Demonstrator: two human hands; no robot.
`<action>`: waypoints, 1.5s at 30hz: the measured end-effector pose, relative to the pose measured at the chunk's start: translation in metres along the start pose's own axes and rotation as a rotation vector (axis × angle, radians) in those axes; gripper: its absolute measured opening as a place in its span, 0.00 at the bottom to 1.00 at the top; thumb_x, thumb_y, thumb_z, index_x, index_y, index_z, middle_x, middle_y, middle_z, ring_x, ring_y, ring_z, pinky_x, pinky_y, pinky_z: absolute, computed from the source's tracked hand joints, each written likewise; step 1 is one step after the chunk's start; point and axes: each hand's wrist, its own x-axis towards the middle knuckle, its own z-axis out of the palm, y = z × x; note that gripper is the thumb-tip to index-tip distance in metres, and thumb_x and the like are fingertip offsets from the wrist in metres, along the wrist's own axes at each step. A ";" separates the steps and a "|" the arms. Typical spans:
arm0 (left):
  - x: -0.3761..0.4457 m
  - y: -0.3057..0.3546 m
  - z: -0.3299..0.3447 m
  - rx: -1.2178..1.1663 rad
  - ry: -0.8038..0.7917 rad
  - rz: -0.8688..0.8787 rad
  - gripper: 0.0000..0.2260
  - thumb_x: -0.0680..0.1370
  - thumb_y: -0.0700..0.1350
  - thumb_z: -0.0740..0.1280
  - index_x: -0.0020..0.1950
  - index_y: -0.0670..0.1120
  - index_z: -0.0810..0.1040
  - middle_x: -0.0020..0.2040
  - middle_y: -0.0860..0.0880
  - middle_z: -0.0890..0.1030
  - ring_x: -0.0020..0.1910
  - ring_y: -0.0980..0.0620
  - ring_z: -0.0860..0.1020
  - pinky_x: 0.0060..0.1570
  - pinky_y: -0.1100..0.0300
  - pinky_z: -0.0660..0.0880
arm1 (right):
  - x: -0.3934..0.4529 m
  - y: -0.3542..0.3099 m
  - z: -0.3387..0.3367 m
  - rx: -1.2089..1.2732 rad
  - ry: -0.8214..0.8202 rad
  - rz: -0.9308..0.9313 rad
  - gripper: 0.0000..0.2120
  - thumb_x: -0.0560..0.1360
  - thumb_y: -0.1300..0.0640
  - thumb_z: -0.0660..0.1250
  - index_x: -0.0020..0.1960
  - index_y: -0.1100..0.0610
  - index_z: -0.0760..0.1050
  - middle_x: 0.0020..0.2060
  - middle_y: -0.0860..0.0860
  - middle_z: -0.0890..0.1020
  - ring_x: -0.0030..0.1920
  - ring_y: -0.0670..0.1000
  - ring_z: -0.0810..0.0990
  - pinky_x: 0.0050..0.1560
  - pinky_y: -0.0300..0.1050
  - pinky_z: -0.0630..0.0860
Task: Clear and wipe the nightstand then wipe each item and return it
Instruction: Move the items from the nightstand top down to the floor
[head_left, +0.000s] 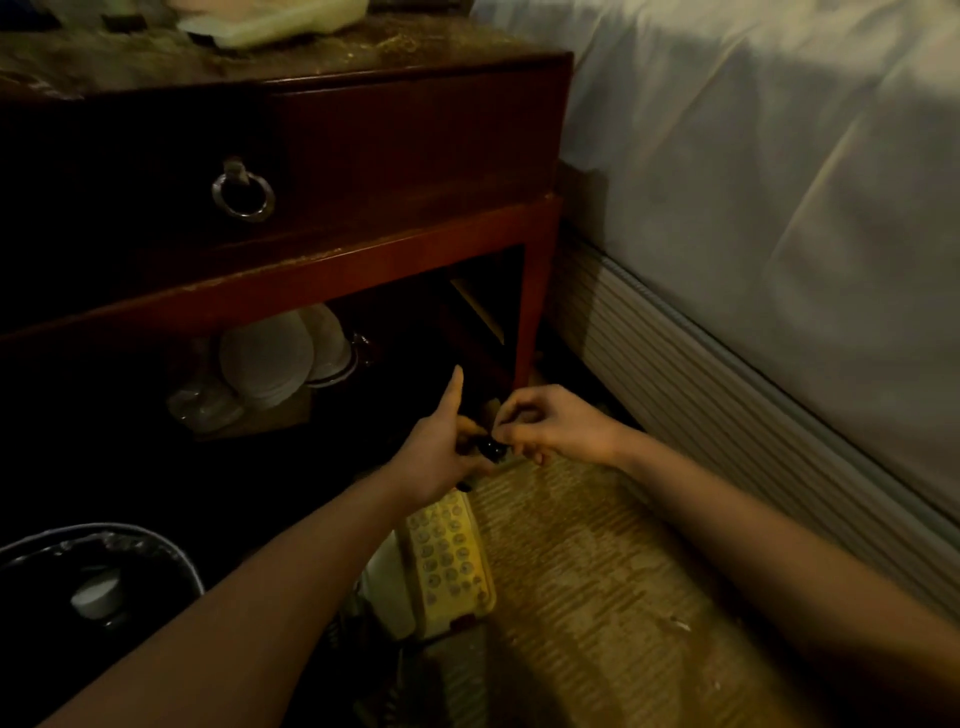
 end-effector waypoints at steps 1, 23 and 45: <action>0.001 -0.001 0.000 0.015 -0.013 -0.008 0.49 0.73 0.36 0.71 0.76 0.53 0.36 0.62 0.46 0.76 0.60 0.51 0.76 0.53 0.61 0.77 | 0.001 0.002 -0.005 -0.078 0.018 0.015 0.04 0.74 0.61 0.69 0.48 0.60 0.76 0.30 0.52 0.78 0.26 0.44 0.75 0.28 0.37 0.73; 0.001 -0.011 0.005 0.731 -0.169 -0.167 0.16 0.78 0.48 0.65 0.65 0.46 0.74 0.58 0.46 0.78 0.55 0.49 0.78 0.53 0.51 0.77 | 0.036 0.127 -0.037 -0.913 0.166 0.496 0.21 0.76 0.61 0.63 0.68 0.58 0.66 0.65 0.60 0.69 0.62 0.60 0.73 0.60 0.51 0.72; -0.060 0.207 -0.205 0.594 0.723 0.095 0.10 0.79 0.43 0.63 0.56 0.51 0.80 0.58 0.52 0.80 0.57 0.52 0.77 0.56 0.55 0.76 | -0.017 -0.219 -0.093 -1.029 0.133 -0.261 0.13 0.77 0.54 0.64 0.61 0.51 0.75 0.53 0.51 0.80 0.55 0.54 0.77 0.52 0.48 0.75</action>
